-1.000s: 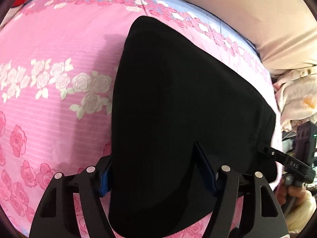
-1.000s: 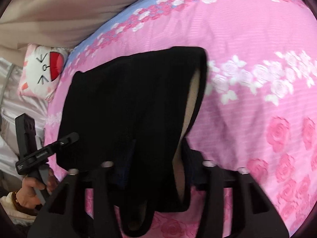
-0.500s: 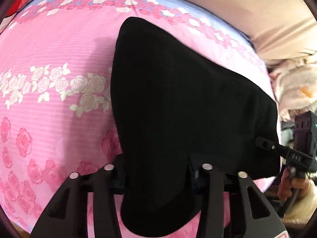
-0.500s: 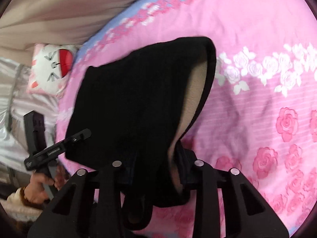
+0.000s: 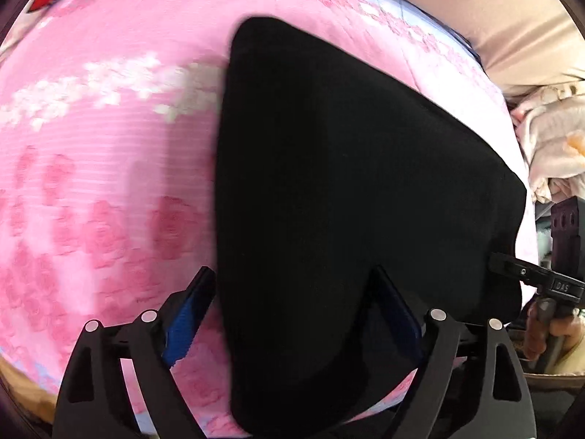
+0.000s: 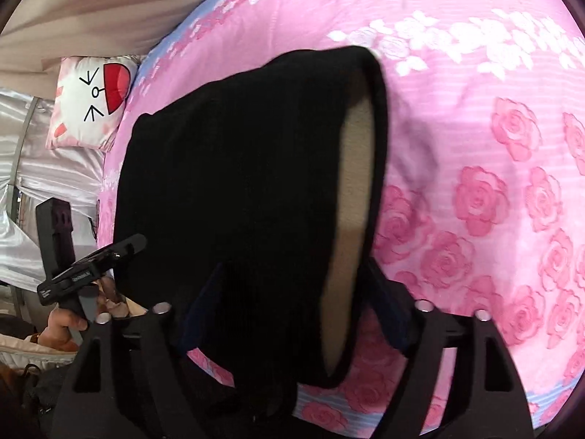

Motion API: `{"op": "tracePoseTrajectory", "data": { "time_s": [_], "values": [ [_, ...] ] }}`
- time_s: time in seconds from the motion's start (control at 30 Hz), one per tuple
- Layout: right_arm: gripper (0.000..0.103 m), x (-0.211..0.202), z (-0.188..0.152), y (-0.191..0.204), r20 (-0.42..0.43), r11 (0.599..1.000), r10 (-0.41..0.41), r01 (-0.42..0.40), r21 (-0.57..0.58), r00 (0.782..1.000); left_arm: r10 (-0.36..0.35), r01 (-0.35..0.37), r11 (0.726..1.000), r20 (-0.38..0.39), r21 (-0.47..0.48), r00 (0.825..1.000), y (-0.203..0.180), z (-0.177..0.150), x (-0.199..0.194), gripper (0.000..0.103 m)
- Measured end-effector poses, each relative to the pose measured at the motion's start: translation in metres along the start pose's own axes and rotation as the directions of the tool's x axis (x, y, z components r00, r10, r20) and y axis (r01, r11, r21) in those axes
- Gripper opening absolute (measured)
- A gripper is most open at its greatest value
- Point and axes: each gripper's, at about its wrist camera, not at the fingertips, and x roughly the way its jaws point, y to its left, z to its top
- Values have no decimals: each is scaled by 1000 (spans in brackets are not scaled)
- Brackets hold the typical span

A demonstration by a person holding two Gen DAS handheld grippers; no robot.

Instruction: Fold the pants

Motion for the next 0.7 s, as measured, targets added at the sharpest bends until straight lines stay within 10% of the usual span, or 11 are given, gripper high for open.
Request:
{"op": "tracePoseTrajectory", "data": {
  "time_s": [0.13, 0.27, 0.7],
  "values": [
    [37, 1, 6, 0, -19, 1000, -2, 2, 6, 1000, -1, 1, 999, 5, 51, 1000, -22, 11, 3, 68],
    [33, -12, 12, 15, -17, 999, 19, -20, -27, 1000, -56, 56, 998, 4, 31, 998, -16, 9, -16, 39],
    [32, -92, 33, 59, 81, 989, 77, -66, -136, 994, -164, 154, 983, 108, 96, 981, -34, 13, -114, 35]
  ]
}}
